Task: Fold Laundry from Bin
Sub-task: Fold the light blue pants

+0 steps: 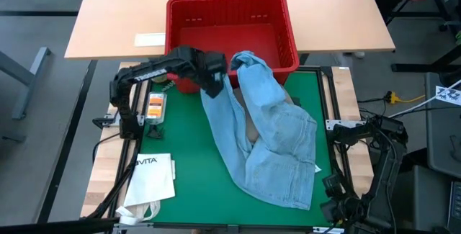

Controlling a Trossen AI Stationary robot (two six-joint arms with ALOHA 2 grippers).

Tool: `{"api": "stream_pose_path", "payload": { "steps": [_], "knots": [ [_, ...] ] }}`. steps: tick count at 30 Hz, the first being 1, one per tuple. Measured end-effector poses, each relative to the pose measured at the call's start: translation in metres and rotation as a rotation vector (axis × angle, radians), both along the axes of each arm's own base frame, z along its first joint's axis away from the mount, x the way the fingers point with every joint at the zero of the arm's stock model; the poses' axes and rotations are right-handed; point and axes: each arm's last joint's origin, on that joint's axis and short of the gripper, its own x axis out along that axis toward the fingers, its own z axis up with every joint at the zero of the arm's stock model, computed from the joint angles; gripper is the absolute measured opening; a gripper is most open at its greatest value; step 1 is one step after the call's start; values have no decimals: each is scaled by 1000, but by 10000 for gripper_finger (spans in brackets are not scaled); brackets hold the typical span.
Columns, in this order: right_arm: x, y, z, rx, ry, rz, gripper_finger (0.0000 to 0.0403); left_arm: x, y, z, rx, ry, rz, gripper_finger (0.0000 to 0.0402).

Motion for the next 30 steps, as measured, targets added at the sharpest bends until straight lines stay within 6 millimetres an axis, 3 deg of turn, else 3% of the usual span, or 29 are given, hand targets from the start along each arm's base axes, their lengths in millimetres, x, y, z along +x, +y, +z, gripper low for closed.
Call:
{"api": "stream_pose_path", "payload": {
  "steps": [4, 12, 23, 30],
  "knots": [
    [1, 2, 0, 19, -9, -1, 166, -7, 19, -1, -4, -31, 137, 137],
    [3, 4, 0, 29, -50, 1, 166, -10, 33, -4, -13, -68, 222, 137],
    [3, 4, 0, 28, -60, 2, 166, -7, 24, -49, -3, 95, 194, 137],
    [3, 3, 0, 25, -59, 2, 166, -7, 24, -54, -1, 121, 171, 128]
  ]
}}
